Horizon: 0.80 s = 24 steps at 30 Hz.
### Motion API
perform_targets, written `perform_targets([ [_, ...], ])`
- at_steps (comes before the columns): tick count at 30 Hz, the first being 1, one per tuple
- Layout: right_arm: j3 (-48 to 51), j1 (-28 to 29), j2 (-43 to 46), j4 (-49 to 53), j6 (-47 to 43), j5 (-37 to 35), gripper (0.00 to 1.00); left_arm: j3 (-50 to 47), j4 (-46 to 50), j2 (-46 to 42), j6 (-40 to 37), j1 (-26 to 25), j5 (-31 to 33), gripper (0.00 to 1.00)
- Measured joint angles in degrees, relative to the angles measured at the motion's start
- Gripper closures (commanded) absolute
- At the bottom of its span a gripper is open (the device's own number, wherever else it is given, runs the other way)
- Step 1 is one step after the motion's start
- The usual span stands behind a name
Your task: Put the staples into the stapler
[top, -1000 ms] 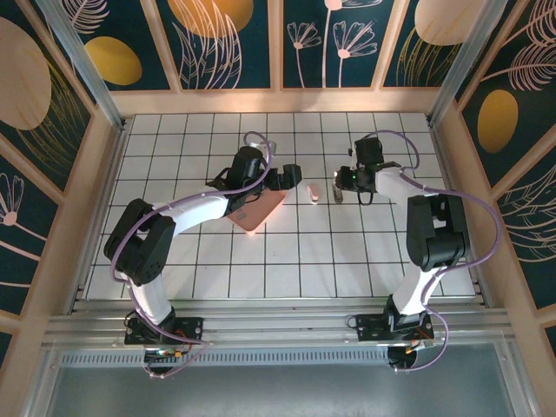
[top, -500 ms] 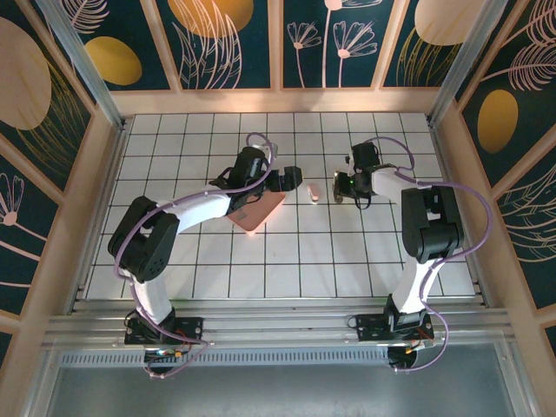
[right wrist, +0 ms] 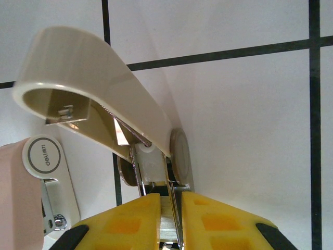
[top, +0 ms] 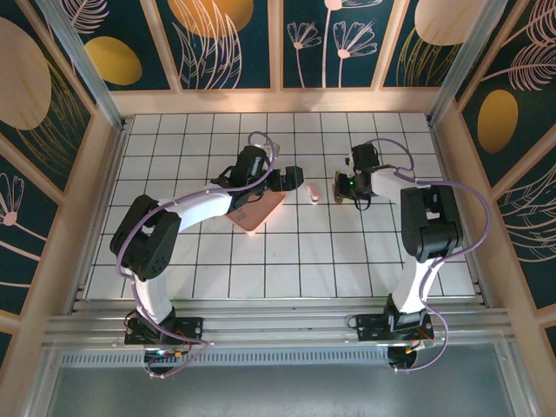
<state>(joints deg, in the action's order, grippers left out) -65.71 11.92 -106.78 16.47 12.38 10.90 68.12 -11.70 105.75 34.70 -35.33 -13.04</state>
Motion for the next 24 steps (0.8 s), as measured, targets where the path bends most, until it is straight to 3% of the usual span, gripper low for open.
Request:
perform_targets([
  [10,0.1,-0.2,0.0,0.0,0.2,0.2,0.75,-0.7,0.0,-0.9,0.0,0.0,0.0,0.01],
  [24,0.1,-0.3,0.0,0.0,0.2,1.2,0.8,-0.7,0.0,-1.6,0.0,0.0,0.0,0.01],
])
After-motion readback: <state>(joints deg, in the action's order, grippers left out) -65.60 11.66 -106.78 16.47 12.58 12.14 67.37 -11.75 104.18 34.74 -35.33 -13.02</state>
